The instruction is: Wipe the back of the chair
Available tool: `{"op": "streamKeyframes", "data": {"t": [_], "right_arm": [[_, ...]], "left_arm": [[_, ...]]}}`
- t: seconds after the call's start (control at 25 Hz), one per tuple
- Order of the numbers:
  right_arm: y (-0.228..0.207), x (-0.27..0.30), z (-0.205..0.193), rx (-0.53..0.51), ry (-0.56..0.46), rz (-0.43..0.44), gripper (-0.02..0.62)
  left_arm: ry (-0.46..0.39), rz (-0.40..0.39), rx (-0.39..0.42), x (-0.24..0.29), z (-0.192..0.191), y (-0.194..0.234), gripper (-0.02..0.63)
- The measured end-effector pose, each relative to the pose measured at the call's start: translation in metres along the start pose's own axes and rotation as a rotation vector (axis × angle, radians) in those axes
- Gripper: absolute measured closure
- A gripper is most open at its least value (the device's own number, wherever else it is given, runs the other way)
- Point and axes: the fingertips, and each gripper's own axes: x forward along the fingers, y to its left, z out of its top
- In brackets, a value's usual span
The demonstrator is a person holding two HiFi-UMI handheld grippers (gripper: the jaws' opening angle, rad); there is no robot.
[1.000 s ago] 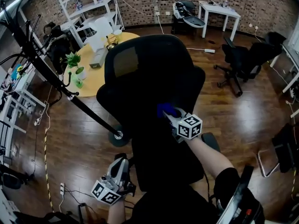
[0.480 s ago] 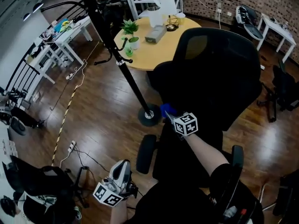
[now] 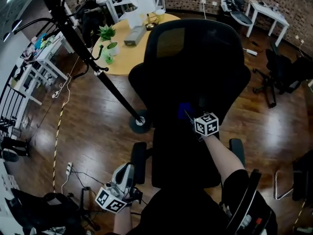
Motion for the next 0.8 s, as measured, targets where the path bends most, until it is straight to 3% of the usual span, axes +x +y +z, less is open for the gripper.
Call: {"op": "streamKeyframes", "data": {"t": [0.2, 0.32, 0.44, 0.6, 0.72, 0.8], "right_arm": [[-0.112, -0.103, -0.022, 0.144, -0.026, -0.31, 0.558], [-0.145, -0.137, -0.029, 0.165, 0.002, -0.406, 0.557], [-0.148, -0.143, -0.028, 0.164, 0.005, -0.414, 0.557], [-0.137, -0.147, -0.029, 0.234, -0.057, -0.428, 0.557], [-0.099, -0.13, -0.027, 0.232, -0.112, -0.344, 0.557], [-0.061, -0.103, -0.033, 0.2, -0.091, -0.245, 0.557]], "left_arm": [[0.073, -0.161, -0.026, 0.066, -0.021, -0.023, 0.614], [0.108, -0.235, -0.032, 0.093, -0.031, -0.043, 0.614], [0.135, -0.265, -0.031, 0.103, -0.037, -0.052, 0.614], [0.139, -0.243, -0.031, 0.098, -0.04, -0.049, 0.614], [0.117, -0.21, -0.031, 0.09, -0.038, -0.044, 0.614], [0.099, -0.187, -0.031, 0.083, -0.036, -0.043, 0.614]]}}
